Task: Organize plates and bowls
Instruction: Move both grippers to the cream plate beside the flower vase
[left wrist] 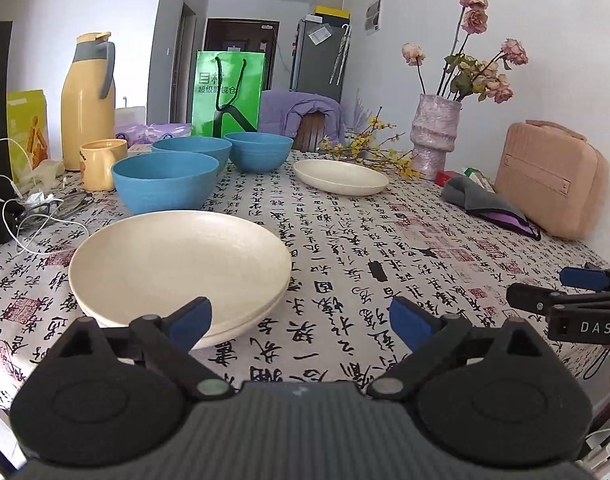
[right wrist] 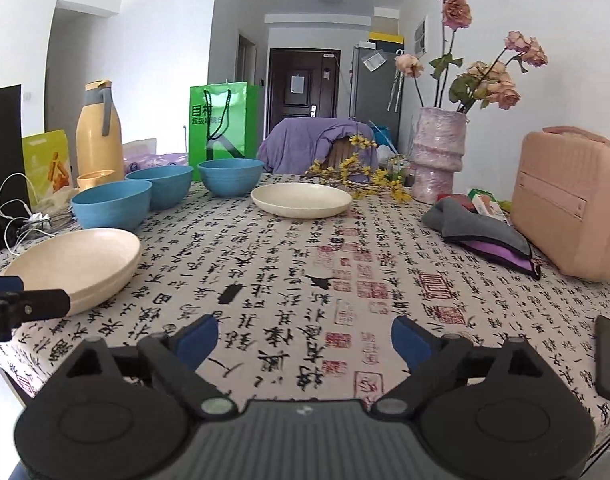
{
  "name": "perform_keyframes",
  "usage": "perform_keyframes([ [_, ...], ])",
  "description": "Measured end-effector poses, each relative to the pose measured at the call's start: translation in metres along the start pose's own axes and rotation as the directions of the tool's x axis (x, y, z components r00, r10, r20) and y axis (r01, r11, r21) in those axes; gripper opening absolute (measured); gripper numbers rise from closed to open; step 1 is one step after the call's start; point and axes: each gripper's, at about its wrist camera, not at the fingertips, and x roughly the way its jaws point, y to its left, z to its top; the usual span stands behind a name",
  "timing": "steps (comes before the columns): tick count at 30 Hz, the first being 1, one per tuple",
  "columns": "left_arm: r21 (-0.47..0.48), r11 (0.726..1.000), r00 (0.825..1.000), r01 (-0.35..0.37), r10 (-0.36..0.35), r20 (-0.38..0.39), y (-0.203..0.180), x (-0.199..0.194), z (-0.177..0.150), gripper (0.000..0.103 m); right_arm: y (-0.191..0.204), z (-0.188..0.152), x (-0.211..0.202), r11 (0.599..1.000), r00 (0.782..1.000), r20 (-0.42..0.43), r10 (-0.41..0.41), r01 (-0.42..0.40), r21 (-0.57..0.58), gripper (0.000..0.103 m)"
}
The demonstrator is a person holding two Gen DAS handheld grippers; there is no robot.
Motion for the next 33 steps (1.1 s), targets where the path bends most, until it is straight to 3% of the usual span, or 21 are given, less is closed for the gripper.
perform_keyframes([
  [8,0.027,0.999,1.000,-0.025,0.025,0.016,-0.020,0.005,0.006,0.102,-0.023,-0.010,0.001,1.000,1.000,-0.002,0.002,-0.002,0.028,0.094],
  [17,0.045,0.999,1.000,-0.025,0.025,0.017,-0.032,0.035,0.028,0.103,-0.036,0.002,0.024,0.999,1.000,0.003,0.023,-0.023,0.033,0.094],
  [27,0.067,0.998,1.000,-0.006,0.006,-0.004,-0.033,0.096,0.077,0.103,-0.060,0.046,0.083,0.999,1.000,0.012,-0.003,0.002,0.043,0.094],
  [33,0.049,0.999,1.000,0.001,0.000,-0.021,-0.030,0.142,0.106,0.103,-0.080,0.080,0.133,0.996,0.999,-0.036,0.007,-0.003,0.091,0.094],
])
